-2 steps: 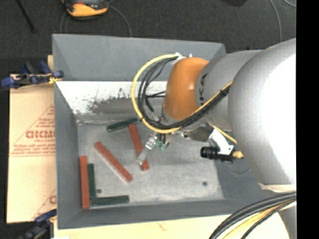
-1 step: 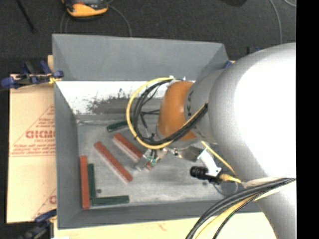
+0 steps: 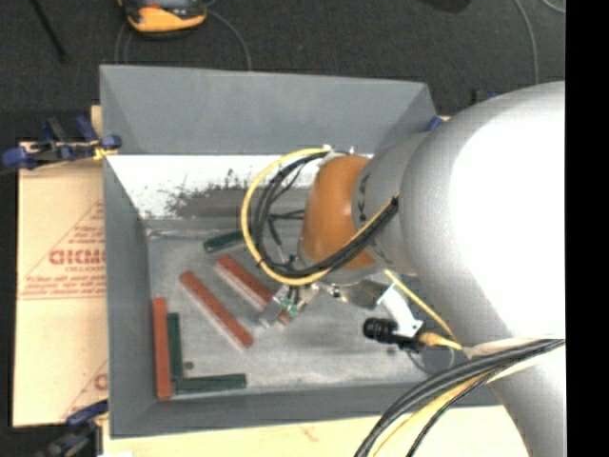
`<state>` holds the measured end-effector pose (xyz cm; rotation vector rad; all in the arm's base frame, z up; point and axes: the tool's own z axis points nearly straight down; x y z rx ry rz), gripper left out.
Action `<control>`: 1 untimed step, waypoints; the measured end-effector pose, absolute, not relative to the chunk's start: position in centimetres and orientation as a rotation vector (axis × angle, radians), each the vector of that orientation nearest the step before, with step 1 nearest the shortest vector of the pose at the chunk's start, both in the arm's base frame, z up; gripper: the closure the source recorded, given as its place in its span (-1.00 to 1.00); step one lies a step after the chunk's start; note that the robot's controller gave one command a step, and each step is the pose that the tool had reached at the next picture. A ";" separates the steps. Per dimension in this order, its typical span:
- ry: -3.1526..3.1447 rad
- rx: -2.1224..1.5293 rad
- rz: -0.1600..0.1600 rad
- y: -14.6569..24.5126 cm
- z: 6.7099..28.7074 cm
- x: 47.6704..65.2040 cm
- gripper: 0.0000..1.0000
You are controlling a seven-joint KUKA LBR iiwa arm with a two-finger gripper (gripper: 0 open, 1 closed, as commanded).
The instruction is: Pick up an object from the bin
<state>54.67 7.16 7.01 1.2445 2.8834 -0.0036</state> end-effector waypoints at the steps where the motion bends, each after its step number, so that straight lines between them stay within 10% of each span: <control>1: 2.884 1.244 -0.004 7.2 7.0 54.7 1.00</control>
Offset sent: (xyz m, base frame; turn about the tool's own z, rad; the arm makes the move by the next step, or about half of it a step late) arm -0.0099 -0.0244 0.0973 -0.0739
